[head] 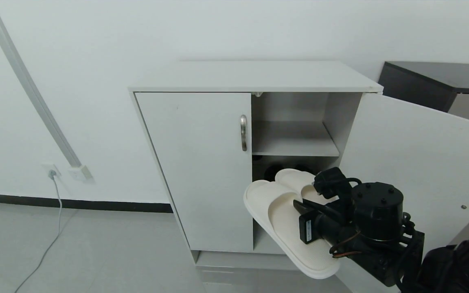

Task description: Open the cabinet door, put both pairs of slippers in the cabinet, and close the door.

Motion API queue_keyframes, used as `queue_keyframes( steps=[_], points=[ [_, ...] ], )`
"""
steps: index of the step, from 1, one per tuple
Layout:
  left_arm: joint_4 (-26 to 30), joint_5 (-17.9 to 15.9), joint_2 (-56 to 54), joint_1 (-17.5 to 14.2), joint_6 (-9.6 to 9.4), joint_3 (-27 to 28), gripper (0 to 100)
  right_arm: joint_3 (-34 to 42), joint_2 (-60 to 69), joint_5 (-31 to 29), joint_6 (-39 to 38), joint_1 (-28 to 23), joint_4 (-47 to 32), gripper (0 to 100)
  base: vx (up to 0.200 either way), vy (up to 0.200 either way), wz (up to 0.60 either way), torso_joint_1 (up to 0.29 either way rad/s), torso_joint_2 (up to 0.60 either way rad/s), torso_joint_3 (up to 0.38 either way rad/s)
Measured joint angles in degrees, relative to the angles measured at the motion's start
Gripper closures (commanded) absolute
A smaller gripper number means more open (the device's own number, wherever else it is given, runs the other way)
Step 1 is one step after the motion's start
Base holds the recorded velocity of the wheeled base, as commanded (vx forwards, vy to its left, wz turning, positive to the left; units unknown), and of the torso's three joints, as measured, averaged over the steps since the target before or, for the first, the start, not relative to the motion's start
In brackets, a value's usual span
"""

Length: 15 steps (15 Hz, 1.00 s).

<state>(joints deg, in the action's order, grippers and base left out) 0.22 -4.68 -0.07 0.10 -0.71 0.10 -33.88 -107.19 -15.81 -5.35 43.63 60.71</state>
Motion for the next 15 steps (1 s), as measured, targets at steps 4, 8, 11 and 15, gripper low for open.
queue_keyframes(
  steps=[4, 8, 11, 15],
  points=[
    [0.0, 0.0, 0.0, 0.0, 0.00, 0.0, 100, 0.8, -0.2, 0.0, -0.1, 0.0, 0.0, 100, 0.000, 0.000, 0.00, -0.070, 0.45, 0.373],
    [0.0, 0.0, 0.0, 0.0, -0.05, 0.0, 100, 1.4, -0.2, -0.2, 0.0, 0.0, -0.1, 100, 0.000, 0.000, 0.00, -0.015, 0.34, 0.333],
    [0.0, 0.0, 0.0, 0.0, -0.07, 0.0, 100, 1.2, -0.4, 0.0, 0.0, -0.1, 0.0, 100, 0.000, 0.000, 0.00, 0.002, 0.06, 0.054],
    [0.0, 0.0, 0.0, 0.0, -0.24, -0.1, 100, 1.1, -1.4, -0.1, 0.1, -0.1, 0.0, 100, 0.000, 0.000, -0.15, -0.001, 0.00, 0.001]
  ],
)
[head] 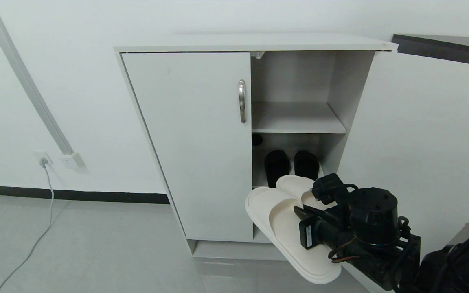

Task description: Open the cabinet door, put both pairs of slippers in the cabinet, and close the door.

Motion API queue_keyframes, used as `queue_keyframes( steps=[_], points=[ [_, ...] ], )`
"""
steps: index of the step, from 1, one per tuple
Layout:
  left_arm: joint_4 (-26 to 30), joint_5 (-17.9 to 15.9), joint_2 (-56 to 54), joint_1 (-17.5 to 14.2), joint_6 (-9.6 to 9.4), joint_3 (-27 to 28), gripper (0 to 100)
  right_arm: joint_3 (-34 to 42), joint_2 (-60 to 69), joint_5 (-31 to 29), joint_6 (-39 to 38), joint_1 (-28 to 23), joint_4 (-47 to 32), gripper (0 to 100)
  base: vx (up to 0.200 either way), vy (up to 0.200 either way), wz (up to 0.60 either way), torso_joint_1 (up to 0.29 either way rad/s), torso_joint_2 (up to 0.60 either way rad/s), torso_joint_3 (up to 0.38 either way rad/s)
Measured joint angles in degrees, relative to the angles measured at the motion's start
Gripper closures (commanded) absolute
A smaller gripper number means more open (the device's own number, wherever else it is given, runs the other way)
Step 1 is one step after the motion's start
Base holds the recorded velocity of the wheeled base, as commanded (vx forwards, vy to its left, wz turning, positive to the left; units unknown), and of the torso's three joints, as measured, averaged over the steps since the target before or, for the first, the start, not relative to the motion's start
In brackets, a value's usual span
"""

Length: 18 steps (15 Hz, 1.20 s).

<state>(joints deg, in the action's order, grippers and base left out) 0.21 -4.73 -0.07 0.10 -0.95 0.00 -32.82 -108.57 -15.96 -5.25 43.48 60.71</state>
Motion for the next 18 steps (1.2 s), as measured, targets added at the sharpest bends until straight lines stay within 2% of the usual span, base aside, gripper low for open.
queue_keyframes(
  steps=[1, 7, 8, 9, 11, 14, 16, 18],
  points=[
    [0.0, 0.0, 0.0, 0.0, 0.05, 0.0, 100, 0.0, -0.2, 0.0, 0.0, 0.0, 0.0, 100, 0.000, 0.000, -0.60, 0.007, 0.00, 0.007],
    [0.0, 0.0, 0.0, 0.0, 0.06, 0.1, 100, -0.2, -0.6, -0.3, 0.0, 0.1, 0.9, 100, 0.000, 0.000, 0.00, 0.000, 0.00, 0.000],
    [0.0, 0.0, 0.0, 0.0, 0.06, 0.1, 100, -0.7, -0.7, -1.3, 0.1, 0.0, 1.0, 100, 0.000, 0.000, 0.00, 0.000, 0.00, 0.000],
    [0.0, 0.0, 0.0, 0.0, 0.09, 0.1, 100, -2.4, -0.7, -5.2, 0.2, 0.1, -0.4, 100, 0.000, 0.000, 0.00, 0.000, 0.00, 0.000],
    [0.0, 0.0, 0.0, 0.0, 0.02, 0.0, 100, -8.2, -1.3, -12.9, -1.3, 1.1, -8.9, 100, 0.000, 0.000, 0.00, 0.000, 0.00, 0.000],
    [0.0, 0.0, 0.0, 0.0, 0.00, 0.0, 100, -18.1, -1.2, -19.1, -7.0, 2.6, -31.5, 100, 0.000, 0.000, 0.00, 0.000, 0.00, 0.000],
    [0.0, 0.0, 0.0, 0.0, 0.00, 0.0, 100, -26.2, -0.3, -22.0, -11.1, 4.1, -43.7, 100, 0.000, 0.000, 0.00, 0.000, 0.00, 0.000],
    [0.0, 0.0, 0.0, 0.0, 0.02, 0.1, 100, -34.2, 1.0, -25.7, -12.1, 5.2, -47.9, 100, 0.000, 0.000, 0.00, 0.000, 0.00, 0.000]
  ],
)
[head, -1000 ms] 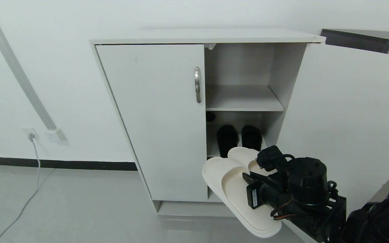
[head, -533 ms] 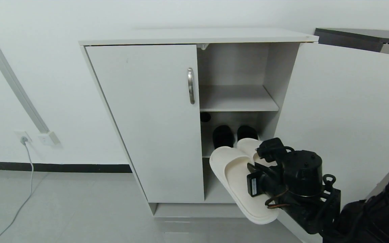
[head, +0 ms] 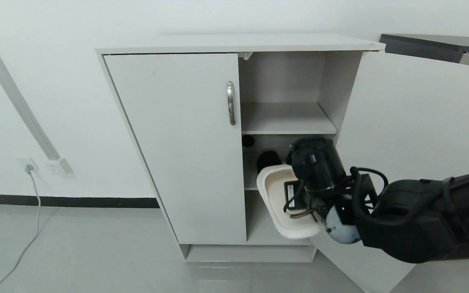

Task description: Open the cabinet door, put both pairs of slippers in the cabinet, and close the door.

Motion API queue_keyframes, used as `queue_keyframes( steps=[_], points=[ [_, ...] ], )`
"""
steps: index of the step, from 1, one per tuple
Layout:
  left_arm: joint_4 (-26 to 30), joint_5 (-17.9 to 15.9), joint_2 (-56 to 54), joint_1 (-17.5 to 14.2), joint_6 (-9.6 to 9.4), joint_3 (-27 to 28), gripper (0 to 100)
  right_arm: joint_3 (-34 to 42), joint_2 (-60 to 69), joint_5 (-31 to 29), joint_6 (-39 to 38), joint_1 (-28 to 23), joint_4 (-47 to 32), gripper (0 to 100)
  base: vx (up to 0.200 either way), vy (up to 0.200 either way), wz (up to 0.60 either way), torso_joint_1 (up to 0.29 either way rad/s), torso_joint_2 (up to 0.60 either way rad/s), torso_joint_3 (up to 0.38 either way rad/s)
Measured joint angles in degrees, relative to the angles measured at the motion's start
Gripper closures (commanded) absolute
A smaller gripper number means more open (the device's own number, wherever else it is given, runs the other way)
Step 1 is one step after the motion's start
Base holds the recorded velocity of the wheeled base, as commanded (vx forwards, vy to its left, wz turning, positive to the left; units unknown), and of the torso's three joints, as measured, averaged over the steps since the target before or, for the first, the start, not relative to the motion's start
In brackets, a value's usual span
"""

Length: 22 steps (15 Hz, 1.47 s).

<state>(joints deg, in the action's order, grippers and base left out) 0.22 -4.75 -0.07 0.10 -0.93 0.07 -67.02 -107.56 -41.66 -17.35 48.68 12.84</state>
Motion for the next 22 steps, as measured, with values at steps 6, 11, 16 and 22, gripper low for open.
queue_keyframes(
  steps=[6, 11, 16, 22],
  points=[
    [0.0, 0.0, 0.0, 0.0, 0.02, 0.0, 100, -10.0, 3.5, -3.3, 6.0, 0.8, -0.1, 100, 0.000, 0.000, 0.00, 0.000, 0.00, 0.000],
    [0.0, 0.0, 0.0, 0.0, 0.04, 0.0, 100, -10.4, 2.0, -3.3, 5.7, 0.7, 2.5, 100, 0.000, 0.000, 0.00, 0.000, 0.00, 0.000],
    [0.0, 0.0, 0.0, 0.0, 0.02, 0.0, 100, -8.8, 1.5, -3.3, 5.6, 0.7, 3.1, 100, 0.120, 0.000, 0.00, 0.000, 0.00, 0.002],
    [0.0, 0.0, 0.0, 0.0, 0.04, 0.0, 100, -8.0, 1.3, -3.3, 5.5, -0.1, 3.7, 100, 0.200, 0.000, 0.00, 0.004, 0.00, 0.004]
  ],
)
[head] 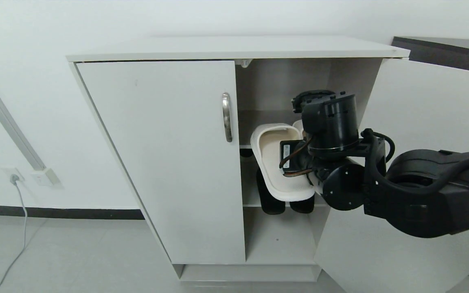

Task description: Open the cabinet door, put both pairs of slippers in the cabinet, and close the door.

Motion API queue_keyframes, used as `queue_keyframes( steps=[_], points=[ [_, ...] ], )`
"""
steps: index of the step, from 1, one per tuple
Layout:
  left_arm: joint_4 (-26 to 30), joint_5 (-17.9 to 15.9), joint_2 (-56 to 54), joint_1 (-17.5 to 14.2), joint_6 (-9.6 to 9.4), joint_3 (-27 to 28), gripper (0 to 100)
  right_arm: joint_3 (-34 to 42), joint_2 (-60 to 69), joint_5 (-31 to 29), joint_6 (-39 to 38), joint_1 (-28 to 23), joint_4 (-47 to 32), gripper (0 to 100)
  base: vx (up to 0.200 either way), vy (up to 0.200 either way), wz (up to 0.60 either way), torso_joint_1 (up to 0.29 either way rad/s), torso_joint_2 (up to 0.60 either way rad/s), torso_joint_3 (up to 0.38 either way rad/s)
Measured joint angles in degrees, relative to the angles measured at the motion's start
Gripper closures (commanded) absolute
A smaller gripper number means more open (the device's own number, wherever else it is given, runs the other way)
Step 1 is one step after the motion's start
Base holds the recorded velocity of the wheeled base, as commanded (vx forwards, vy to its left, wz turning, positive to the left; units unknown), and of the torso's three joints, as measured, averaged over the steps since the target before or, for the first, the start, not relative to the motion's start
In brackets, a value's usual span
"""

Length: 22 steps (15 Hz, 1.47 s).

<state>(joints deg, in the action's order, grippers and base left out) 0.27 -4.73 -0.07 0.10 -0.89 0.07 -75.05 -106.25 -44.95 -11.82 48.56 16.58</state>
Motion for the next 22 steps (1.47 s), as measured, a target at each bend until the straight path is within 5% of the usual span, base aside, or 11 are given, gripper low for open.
queue_keyframes(
  steps=[8, 22],
  points=[
    [-0.1, 0.0, 0.0, 0.0, 0.10, 0.0, 100, -1.1, -3.0, 0.5, 0.6, -1.9, 2.0, 100, 0.075, 0.000, 0.00, 0.002, 0.00, 0.000],
    [-0.1, 0.1, 0.0, 0.0, 0.18, 0.0, 100, -19.2, -14.8, 2.4, 2.5, -8.9, -0.6, 100, 0.000, 0.000, 0.00, 0.000, 0.00, 0.000]
  ],
)
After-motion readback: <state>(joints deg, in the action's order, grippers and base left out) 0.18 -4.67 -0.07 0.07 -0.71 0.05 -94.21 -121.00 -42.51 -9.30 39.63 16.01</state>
